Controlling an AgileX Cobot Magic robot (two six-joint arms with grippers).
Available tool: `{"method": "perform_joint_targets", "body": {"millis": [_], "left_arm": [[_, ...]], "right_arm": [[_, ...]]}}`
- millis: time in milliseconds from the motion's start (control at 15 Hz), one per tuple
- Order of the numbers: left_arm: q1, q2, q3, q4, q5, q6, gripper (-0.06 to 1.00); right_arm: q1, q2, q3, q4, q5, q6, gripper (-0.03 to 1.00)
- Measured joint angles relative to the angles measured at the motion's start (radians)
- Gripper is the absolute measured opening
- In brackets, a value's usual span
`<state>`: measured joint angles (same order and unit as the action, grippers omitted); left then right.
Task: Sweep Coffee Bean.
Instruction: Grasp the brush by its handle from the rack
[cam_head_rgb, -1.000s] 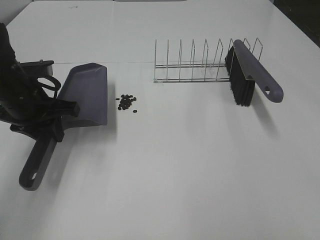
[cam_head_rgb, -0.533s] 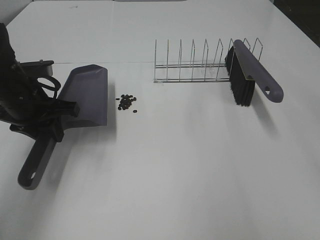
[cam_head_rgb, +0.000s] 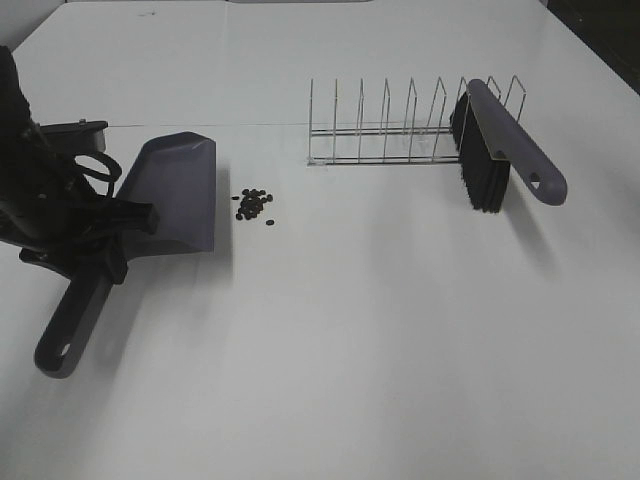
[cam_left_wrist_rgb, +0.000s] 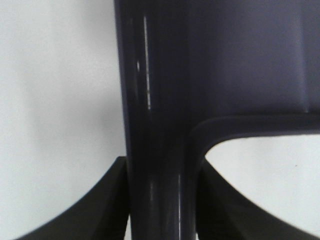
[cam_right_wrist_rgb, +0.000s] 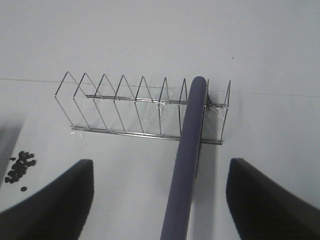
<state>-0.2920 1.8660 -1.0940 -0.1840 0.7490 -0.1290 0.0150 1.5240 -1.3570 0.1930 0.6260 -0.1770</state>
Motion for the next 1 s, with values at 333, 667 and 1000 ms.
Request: {"method": "perform_joint_targets", "body": {"millis": [333, 667, 1000], "left_arm": [[0.0, 0.0, 0.0, 0.0, 0.0, 0.0, 0.33], [0.0, 0.0, 0.0, 0.0, 0.0, 0.0, 0.33], [0.0, 0.0, 0.0, 0.0, 0.0, 0.0, 0.33]], "right_arm": [[0.0, 0.365, -0.377, -0.052, 0.208, -0.001, 0.62], [0.0, 0.658, -0.562, -0.069, 0.281, -0.001, 0.62], [0.0, 0.794, -0.567, -0.069, 0.26, -0.001, 0.62]]}}
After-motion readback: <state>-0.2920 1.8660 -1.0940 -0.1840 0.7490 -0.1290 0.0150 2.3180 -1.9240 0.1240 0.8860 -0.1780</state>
